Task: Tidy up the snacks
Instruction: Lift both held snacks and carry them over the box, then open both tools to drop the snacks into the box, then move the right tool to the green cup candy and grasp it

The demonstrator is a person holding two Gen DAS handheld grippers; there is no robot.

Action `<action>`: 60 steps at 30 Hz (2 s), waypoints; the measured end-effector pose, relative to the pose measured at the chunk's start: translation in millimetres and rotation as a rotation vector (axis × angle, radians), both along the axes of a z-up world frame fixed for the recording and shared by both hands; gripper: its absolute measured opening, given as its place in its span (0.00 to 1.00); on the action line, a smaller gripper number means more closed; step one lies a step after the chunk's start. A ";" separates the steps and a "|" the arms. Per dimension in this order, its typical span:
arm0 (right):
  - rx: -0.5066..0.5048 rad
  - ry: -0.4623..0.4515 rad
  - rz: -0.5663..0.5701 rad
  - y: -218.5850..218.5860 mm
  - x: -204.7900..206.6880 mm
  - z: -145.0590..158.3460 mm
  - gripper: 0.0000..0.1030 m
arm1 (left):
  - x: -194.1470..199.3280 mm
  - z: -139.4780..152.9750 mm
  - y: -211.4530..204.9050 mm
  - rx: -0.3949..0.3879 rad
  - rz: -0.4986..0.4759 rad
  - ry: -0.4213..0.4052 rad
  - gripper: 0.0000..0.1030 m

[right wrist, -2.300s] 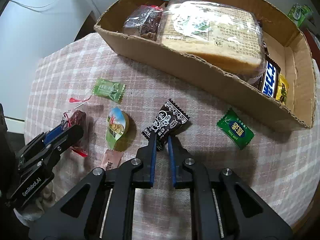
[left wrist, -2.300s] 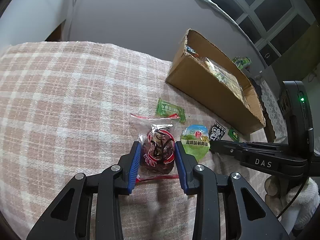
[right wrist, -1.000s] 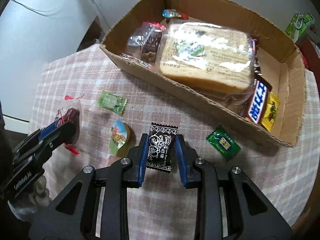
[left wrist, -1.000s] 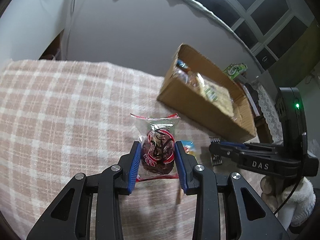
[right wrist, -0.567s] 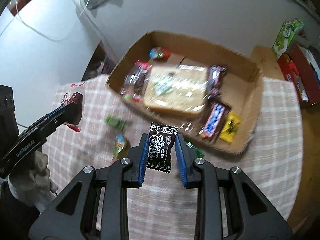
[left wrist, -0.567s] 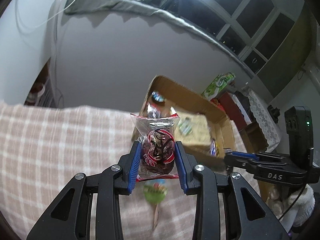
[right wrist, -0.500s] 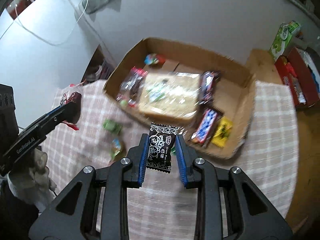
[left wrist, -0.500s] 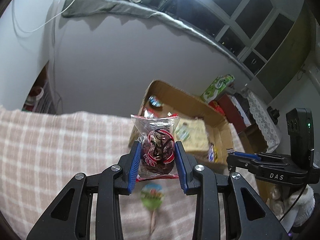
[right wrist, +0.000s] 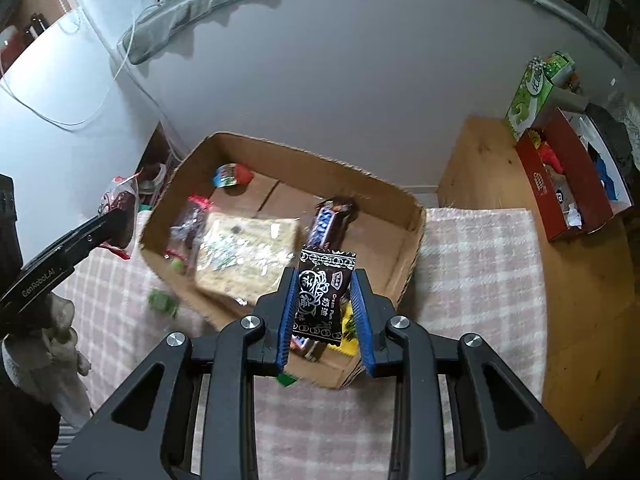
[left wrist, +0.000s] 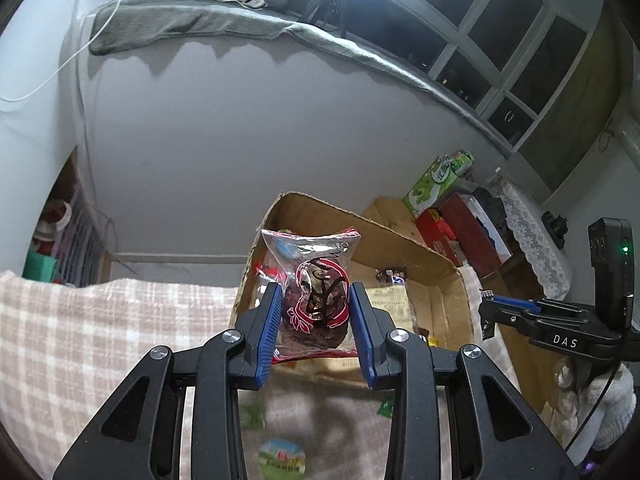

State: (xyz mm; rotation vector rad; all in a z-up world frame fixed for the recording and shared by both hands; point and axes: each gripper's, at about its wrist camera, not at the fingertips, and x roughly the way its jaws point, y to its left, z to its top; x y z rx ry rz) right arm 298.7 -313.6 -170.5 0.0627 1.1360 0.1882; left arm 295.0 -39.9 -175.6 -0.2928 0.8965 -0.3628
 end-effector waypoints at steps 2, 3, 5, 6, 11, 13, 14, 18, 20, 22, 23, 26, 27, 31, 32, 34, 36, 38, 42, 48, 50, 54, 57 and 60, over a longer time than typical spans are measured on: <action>-0.002 0.004 -0.001 -2.4 4.7 -3.7 0.27 | 2.7 -1.3 -2.8 0.003 -0.002 0.004 0.31; -0.004 0.004 -0.001 -2.8 6.0 -5.2 0.27 | 4.3 -1.8 -4.5 0.006 -0.004 0.007 0.31; -0.006 0.007 0.001 -3.1 8.1 -8.5 0.27 | 6.1 -2.2 -6.9 0.008 -0.006 0.012 0.31; -0.006 0.008 0.001 -2.8 8.5 -9.8 0.27 | 6.7 -2.5 -7.2 0.007 -0.007 0.013 0.31; -0.001 0.018 0.007 -1.4 10.7 -14.7 0.28 | 11.2 -2.2 -8.3 0.006 -0.007 0.020 0.38; 0.009 0.021 0.018 0.3 11.2 -15.0 0.44 | 13.6 -1.7 -8.3 0.011 -0.001 0.026 0.56; 0.008 0.014 0.020 1.3 10.6 -14.1 0.66 | 14.1 -1.7 -7.5 0.007 -0.001 0.028 0.56; 0.004 -0.025 0.029 5.4 8.4 -7.0 0.78 | 12.2 -0.7 -3.7 0.010 0.003 0.028 0.56; 0.002 -0.024 0.031 7.7 8.0 -6.2 0.78 | 10.3 0.6 -1.5 0.013 0.002 0.023 0.56; 0.004 -0.023 0.031 9.3 7.0 -5.7 0.78 | 7.7 2.7 2.3 0.013 0.000 0.020 0.56; 0.006 -0.023 0.030 9.9 6.3 -5.4 0.78 | 6.8 3.7 4.6 0.014 0.003 0.018 0.56; 0.017 -0.020 0.027 11.7 3.6 -4.8 0.78 | 2.4 7.7 16.2 0.008 0.021 0.012 0.56; 0.020 -0.020 0.027 12.4 2.5 -4.4 0.78 | 0.2 8.7 21.3 0.008 0.030 0.012 0.56; 0.031 -0.024 0.028 17.1 -5.3 -1.8 0.78 | -7.1 11.5 38.2 0.002 0.058 0.013 0.56; 0.033 -0.023 0.031 18.8 -7.7 -1.4 0.78 | -9.7 11.9 42.7 0.001 0.068 0.015 0.56; 0.032 -0.023 0.033 21.0 -11.0 -0.9 0.78 | -13.5 11.9 49.2 -0.006 0.079 0.021 0.56; 0.040 -0.022 0.032 23.0 -16.0 0.4 0.78 | -19.2 12.1 54.3 -0.012 0.088 0.024 0.56; 0.058 -0.023 0.031 24.8 -22.0 2.4 0.78 | -26.3 11.3 58.5 -0.019 0.090 0.025 0.56; 0.105 -0.014 0.056 34.0 -35.0 5.3 0.78 | -49.7 2.7 62.9 -0.025 0.082 0.051 0.56; 0.158 0.022 0.137 61.8 -50.2 0.4 0.78 | -91.3 -19.5 61.3 -0.056 0.078 0.112 0.55; 0.182 0.043 0.162 72.4 -54.0 -4.9 0.78 | -104.1 -28.8 56.1 -0.065 0.062 0.139 0.54; 0.211 0.084 0.214 92.0 -58.2 -15.6 0.78 | -121.7 -42.7 43.2 -0.049 0.023 0.166 0.52; 0.211 0.112 0.253 106.3 -60.8 -24.5 0.73 | -126.8 -51.3 33.6 -0.051 0.004 0.185 0.49; 0.219 0.150 0.275 116.3 -60.9 -35.0 0.64 | -130.9 -59.5 27.1 -0.053 -0.005 0.196 0.46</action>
